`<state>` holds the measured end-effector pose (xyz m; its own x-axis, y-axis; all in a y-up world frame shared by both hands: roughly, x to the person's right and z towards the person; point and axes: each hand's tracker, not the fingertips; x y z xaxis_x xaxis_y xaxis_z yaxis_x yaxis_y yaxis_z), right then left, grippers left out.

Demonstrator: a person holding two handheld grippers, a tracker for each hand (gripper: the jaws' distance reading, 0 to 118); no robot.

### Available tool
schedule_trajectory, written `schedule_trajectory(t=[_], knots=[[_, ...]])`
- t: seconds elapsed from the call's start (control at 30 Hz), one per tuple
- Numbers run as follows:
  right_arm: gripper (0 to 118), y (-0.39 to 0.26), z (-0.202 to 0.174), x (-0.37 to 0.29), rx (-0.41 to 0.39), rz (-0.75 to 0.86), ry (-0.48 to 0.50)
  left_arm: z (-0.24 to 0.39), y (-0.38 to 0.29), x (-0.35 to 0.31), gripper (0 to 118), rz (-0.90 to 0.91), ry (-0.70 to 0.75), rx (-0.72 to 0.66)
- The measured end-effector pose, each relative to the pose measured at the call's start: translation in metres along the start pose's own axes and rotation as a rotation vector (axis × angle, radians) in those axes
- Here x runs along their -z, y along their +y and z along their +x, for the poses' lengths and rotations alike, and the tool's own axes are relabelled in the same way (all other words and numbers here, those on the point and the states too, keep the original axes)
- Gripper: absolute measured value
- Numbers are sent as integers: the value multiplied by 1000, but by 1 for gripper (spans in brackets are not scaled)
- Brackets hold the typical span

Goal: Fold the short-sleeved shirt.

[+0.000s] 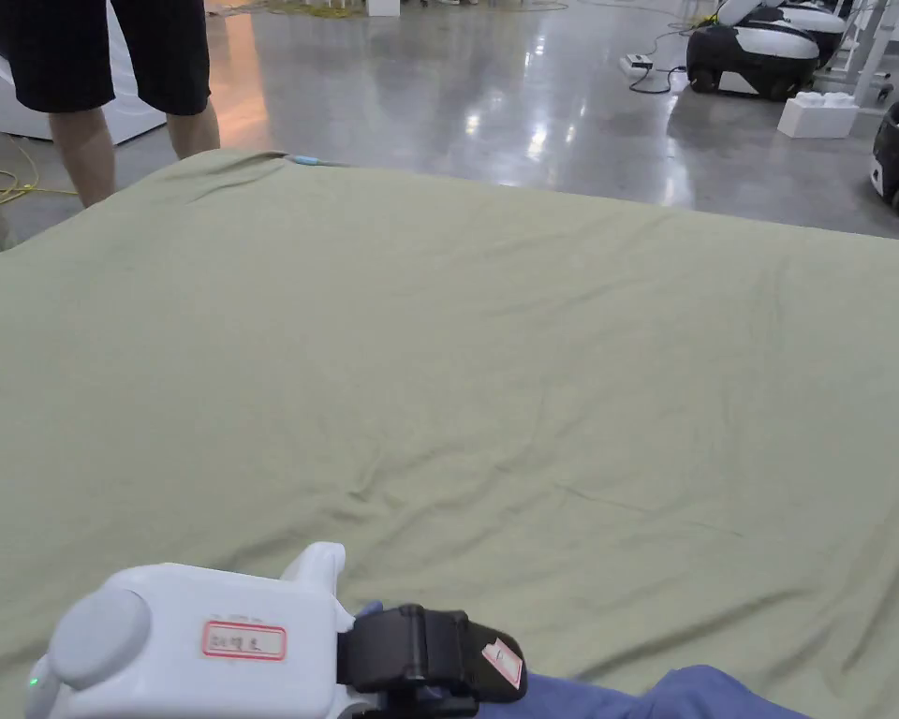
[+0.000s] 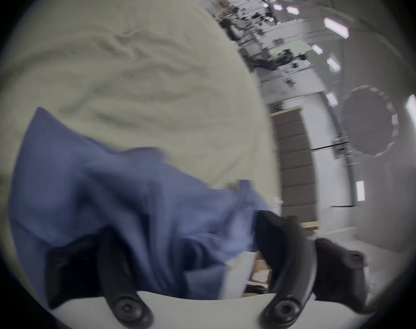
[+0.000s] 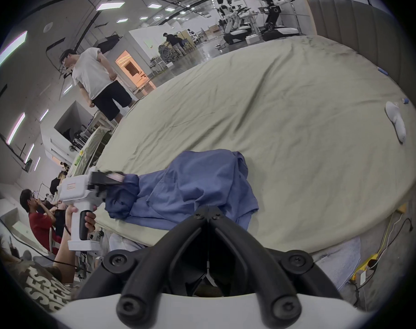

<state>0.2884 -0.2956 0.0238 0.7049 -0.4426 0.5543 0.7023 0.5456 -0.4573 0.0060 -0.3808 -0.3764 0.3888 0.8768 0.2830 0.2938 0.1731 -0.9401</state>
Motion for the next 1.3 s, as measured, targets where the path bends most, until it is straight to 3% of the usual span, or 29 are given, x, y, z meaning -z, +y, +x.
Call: schedule_trajectory(t=[0.1, 0.3, 0.33, 0.4, 0.43, 0.7, 0.8, 0.9, 1.0, 1.17, 1.2, 1.23, 1.27, 1.3], knots=[[2, -1, 2, 7, 16, -13, 6, 26, -8, -18, 101, -2, -68, -21], [2, -2, 4, 15, 11, -39, 21, 6, -11, -51, 99, 82, 85, 17], [2, -2, 5, 15, 13, -42, 22, 4, -12, -53, 91, 87, 139, 25], [2, -3, 9, 16, 24, -43, 21, 8, -6, -48, 23, 59, 222, 37], [2, -3, 10, 16, 32, -43, 19, 6, -9, -43, 7, 35, 228, 27], [2, -8, 17, 14, 73, -49, 17, 20, -21, 28, 7, -158, 135, 55], [2, -9, 16, 13, 67, -50, 12, 20, -25, 62, 7, -244, 177, 118], [2, -9, 15, 12, 63, -42, 22, 10, -25, 79, 6, -231, 138, 54], [2, -5, 8, 13, 58, -42, 34, 17, -23, 63, 5, -170, 51, 36], [2, 2, -6, 14, 0, -47, 41, 16, -12, -46, 5, -3, -149, 119], [2, 3, -8, 15, -4, -48, 44, 10, -7, -67, 12, 46, -129, 157], [2, 4, -10, 17, -9, -50, 49, 1, -4, -89, 33, 88, -84, 189], [2, 4, -13, 19, -15, -53, 52, -9, 0, -103, 87, 130, -23, 206], [2, 4, -16, 20, -21, -56, 53, -20, 6, -111, 116, 152, 29, 204]])
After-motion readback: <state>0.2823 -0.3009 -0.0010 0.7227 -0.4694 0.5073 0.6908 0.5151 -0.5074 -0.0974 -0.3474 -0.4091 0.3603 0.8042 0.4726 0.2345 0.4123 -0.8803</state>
